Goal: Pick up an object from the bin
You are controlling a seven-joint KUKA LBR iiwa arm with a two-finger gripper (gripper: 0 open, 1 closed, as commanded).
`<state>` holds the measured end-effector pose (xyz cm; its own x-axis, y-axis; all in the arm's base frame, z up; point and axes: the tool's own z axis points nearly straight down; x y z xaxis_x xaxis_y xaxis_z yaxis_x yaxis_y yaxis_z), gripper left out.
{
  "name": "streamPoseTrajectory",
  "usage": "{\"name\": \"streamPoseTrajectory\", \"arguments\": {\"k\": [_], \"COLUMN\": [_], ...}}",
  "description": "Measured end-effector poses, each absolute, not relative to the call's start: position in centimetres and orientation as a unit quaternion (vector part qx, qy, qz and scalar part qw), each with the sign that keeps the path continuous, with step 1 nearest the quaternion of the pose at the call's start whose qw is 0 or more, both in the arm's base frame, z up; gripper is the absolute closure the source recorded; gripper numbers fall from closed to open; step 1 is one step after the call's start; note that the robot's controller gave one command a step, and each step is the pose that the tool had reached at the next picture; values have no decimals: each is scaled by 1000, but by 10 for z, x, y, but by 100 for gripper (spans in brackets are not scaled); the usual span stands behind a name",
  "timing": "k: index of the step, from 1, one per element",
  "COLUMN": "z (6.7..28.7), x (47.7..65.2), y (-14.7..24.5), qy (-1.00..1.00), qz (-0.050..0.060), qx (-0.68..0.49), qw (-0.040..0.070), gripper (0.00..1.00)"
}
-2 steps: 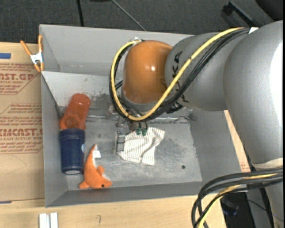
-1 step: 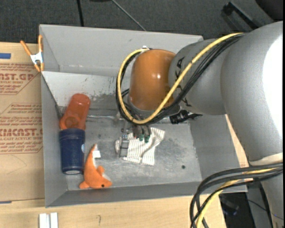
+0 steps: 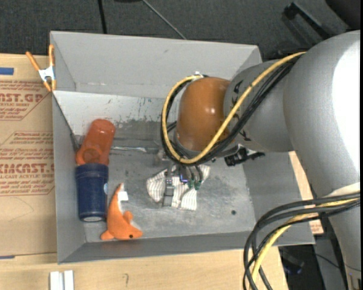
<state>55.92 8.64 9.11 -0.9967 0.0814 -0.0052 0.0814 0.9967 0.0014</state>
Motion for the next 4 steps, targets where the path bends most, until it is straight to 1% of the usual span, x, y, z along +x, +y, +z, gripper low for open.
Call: {"name": "streamPoseTrajectory", "arguments": {"k": [1, 2, 3, 4], "z": [76, 76, 76, 76], "x": [526, 526, 526, 526], "y": [69, 69, 69, 69], "qy": [998, 998, 998, 998], "qz": [1, 1, 1, 1], "qx": [67, 67, 67, 67], "qw": [0, 0, 0, 0], "gripper": [100, 0, 100, 100]}}
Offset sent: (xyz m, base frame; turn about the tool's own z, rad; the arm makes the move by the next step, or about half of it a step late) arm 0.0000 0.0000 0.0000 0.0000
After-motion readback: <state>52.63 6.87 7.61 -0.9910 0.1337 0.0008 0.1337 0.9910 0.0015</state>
